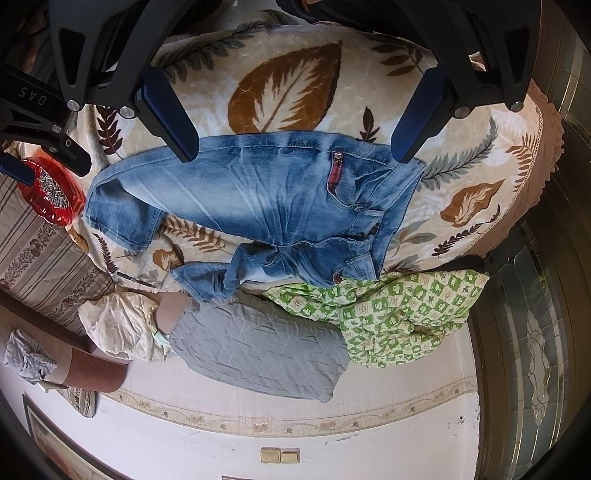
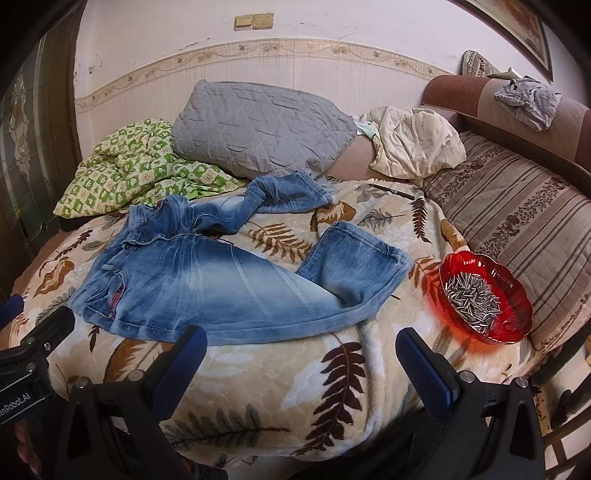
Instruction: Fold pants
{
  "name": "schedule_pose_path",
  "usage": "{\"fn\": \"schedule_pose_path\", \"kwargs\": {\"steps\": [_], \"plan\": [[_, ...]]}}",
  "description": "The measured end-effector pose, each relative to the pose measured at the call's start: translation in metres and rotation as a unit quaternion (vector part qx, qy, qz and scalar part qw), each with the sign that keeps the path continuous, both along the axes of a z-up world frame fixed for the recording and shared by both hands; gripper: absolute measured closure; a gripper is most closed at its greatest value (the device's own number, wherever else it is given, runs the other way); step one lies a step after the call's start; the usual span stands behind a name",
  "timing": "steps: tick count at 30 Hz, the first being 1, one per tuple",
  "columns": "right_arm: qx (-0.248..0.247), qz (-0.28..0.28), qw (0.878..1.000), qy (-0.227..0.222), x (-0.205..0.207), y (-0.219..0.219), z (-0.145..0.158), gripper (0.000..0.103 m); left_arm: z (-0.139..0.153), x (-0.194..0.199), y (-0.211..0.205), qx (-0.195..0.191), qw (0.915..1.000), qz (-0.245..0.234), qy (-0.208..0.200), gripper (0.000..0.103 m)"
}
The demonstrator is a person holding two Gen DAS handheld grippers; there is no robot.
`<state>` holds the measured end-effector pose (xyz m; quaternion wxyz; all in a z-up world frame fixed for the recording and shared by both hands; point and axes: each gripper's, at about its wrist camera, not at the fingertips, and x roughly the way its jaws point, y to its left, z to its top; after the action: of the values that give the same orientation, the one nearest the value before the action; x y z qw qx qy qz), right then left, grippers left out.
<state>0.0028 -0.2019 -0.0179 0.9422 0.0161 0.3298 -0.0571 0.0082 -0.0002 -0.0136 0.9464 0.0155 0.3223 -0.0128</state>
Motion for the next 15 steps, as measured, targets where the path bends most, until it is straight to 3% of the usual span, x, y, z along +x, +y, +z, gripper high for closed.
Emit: {"fn": "schedule_pose_path", "kwargs": {"steps": [15], "plan": [[-0.001, -0.004, 1.000, 0.005, 0.0011, -0.0027, -0.0050, 0.000, -0.0040, -0.0012, -0.0019, 0.002, 1.0000, -0.001, 0.003, 0.000]]}}
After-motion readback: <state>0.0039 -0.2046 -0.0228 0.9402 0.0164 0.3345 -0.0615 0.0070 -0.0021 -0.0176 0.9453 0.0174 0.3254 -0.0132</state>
